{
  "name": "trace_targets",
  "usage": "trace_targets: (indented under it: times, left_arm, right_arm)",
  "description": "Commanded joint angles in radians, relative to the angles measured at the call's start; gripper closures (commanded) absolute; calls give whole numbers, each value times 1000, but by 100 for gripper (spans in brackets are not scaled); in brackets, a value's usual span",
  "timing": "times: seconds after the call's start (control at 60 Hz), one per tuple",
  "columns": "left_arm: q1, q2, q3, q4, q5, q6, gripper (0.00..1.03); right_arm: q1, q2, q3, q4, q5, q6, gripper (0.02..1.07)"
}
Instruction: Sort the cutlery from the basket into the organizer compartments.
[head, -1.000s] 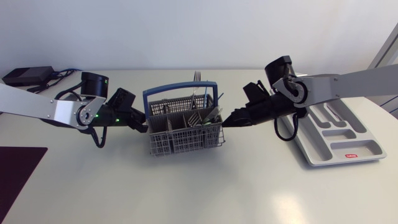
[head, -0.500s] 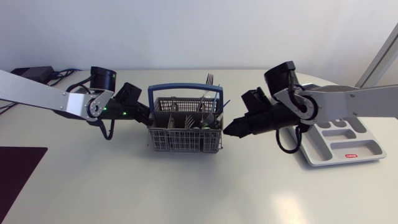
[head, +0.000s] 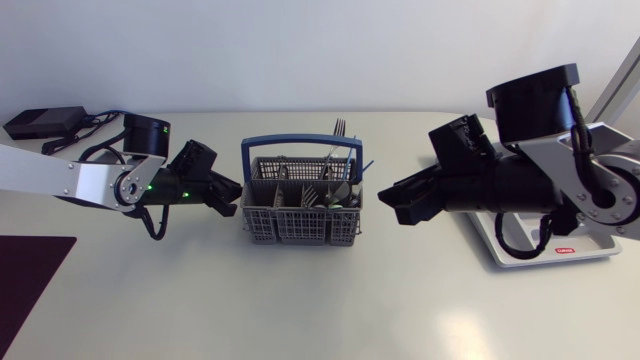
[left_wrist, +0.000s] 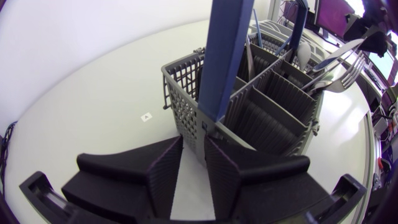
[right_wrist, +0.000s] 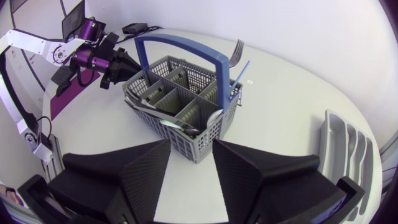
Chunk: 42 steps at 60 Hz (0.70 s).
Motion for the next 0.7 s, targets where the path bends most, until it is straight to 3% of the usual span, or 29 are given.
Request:
trace_targets:
  times: [0.0,0.15,0.25,0.4,0.5,0.683]
  left_arm:
    - [-40,7,-31,3,21,21,75]
    - [-22,-16,-27,-17,12,18,71]
    - [24,-79,-34,-63,12,27,61]
    - [44,-234,-86,-123,12,54,50]
    - [32,-323,-120,-154,12,61,49]
    - [-62,-455,-135,-241,7,76,49]
  right_arm:
    - [16,-22,-11,-23,5,-6,53]
    - [62,-56,-7,-63,5,12,53]
    - [105,-59,17,-98,11,38,51]
    - [208,-56,58,-127,90,63,44]
    - [263,-52,100,-153,119,75,44]
    - [290,50,221,-222,120,84,44]
